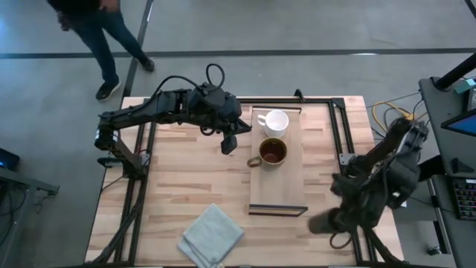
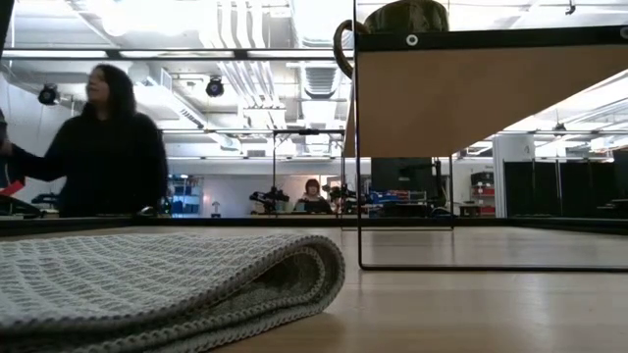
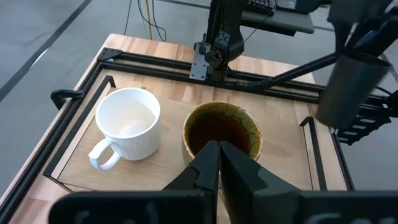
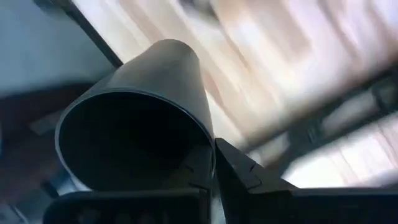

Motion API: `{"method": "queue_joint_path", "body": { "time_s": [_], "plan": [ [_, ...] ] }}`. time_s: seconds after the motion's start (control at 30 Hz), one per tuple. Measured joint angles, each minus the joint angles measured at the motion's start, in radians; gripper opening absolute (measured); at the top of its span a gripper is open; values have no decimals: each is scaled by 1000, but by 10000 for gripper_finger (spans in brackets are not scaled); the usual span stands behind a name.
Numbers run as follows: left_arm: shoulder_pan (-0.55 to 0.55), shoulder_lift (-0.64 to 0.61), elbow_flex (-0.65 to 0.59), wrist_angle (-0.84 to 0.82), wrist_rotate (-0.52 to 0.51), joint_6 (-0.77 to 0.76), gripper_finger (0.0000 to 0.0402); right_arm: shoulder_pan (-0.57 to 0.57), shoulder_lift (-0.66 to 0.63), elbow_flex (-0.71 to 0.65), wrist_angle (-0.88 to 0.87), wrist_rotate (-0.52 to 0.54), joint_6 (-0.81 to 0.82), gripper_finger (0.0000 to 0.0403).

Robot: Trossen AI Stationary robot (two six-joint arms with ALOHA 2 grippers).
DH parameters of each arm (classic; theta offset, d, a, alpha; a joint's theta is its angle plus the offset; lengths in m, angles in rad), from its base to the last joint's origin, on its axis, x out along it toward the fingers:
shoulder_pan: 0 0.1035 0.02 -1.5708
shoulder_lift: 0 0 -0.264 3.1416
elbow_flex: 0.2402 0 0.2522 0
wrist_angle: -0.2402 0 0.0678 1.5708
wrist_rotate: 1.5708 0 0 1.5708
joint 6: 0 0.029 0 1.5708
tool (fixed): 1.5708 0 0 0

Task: Stack small to large cups/mugs on shelf
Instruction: Put the black cup on the shelf

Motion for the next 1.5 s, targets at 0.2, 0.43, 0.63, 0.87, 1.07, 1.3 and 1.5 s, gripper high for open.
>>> {"method": "queue_joint_path", "body": {
  "time_s": [0.2,0.43,0.63,0.87,1.07,1.3,1.5],
  "plan": [
    [-1,0,-3,0,3,-1,0,-26,-32,80,-1,327,-112,9],
    [-10,0,-4,0,5,-5,0,-103,-51,99,1,484,-255,9],
    [-42,0,-10,-1,42,-59,0,-177,-51,99,1,451,-356,9],
    [-127,32,-18,1,42,-78,0,-217,-50,98,2,428,-408,9],
    [-181,109,-18,20,10,-80,0,-218,-50,98,13,428,-418,9],
    [-195,137,-17,139,-9,-83,0,-222,-46,97,91,428,-474,9],
    [-203,137,-15,161,-8,-83,0,-236,-41,95,128,432,-506,9]
  ]
}}
